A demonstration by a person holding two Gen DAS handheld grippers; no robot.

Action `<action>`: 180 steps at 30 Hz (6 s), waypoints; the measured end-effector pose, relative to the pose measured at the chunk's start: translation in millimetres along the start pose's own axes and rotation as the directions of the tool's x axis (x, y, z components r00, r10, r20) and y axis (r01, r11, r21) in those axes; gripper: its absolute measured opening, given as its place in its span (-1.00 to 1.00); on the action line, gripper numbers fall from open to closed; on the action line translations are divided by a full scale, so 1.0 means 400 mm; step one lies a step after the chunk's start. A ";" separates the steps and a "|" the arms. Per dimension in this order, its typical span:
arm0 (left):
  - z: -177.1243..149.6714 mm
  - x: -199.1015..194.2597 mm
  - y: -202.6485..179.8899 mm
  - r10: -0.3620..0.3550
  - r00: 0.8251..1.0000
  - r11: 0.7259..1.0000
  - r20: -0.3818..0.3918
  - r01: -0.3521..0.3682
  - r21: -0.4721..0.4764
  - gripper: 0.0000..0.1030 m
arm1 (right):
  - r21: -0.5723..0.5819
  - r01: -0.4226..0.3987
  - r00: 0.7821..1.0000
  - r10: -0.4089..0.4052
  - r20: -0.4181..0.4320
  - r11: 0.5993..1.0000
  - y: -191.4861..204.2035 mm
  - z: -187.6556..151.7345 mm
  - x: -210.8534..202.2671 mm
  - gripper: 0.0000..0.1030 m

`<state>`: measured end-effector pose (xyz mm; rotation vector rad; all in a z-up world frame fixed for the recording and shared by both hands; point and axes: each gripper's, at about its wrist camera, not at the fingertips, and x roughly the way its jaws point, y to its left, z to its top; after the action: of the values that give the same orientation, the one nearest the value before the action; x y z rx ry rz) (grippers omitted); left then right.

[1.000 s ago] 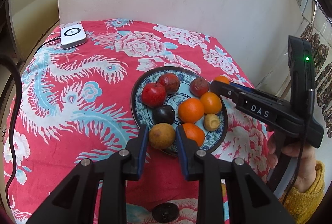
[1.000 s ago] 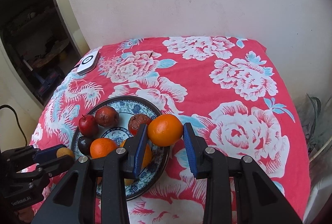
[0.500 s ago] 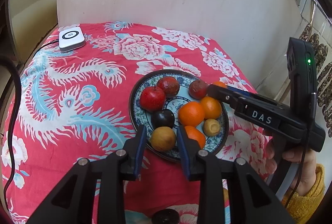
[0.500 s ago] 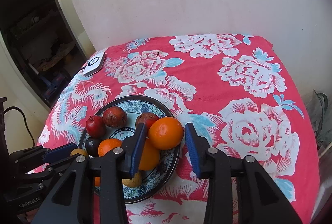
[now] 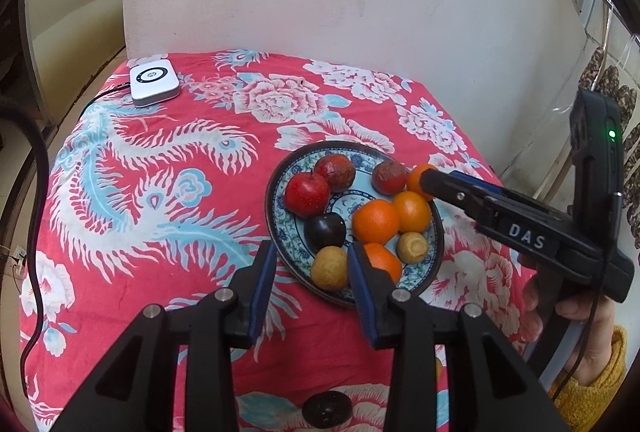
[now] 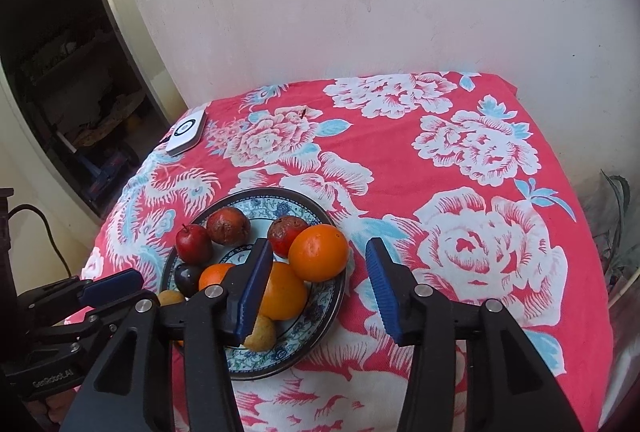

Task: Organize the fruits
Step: 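Set both fruits on the plate and open both tools, then withdraw both tools from the plate toward the remaining fruits, then grasp the dark plum with the left tool while the right tool grasps a small yellow-brown fruit, then carry the plum with the left tool while the right tool carries the yellow-brown fruit to the plate, then lower the plum and the yellow-brown fruit onto the plate and open both tools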

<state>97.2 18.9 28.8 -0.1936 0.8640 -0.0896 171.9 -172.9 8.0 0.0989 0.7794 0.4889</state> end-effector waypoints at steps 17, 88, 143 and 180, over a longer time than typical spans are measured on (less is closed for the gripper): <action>-0.032 -0.054 0.016 0.032 0.999 0.999 -0.011 -0.033 -0.033 -0.25 | 0.018 -0.010 1.000 0.011 -0.008 1.000 0.045 -0.090 -0.106 -0.03; -0.181 -0.072 -0.007 -0.052 0.991 0.998 -0.124 0.057 0.037 -0.48 | -0.179 -0.050 0.991 0.028 -0.128 0.983 0.180 -0.277 -0.105 -0.50; -0.066 -0.074 0.033 -0.046 0.999 0.999 -0.023 0.045 -0.010 -0.49 | -0.146 -0.039 0.999 0.034 -0.037 0.988 0.150 -0.198 -0.119 -0.51; 0.021 0.030 0.027 -0.040 0.999 0.999 -0.002 0.040 0.030 -0.49 | -0.177 0.006 1.000 -0.011 -0.025 0.984 0.149 -0.149 -0.050 -0.51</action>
<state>111.5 28.6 23.0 -0.1827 0.8598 -0.1397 95.4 -134.7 -5.8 -0.0762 0.7579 0.5503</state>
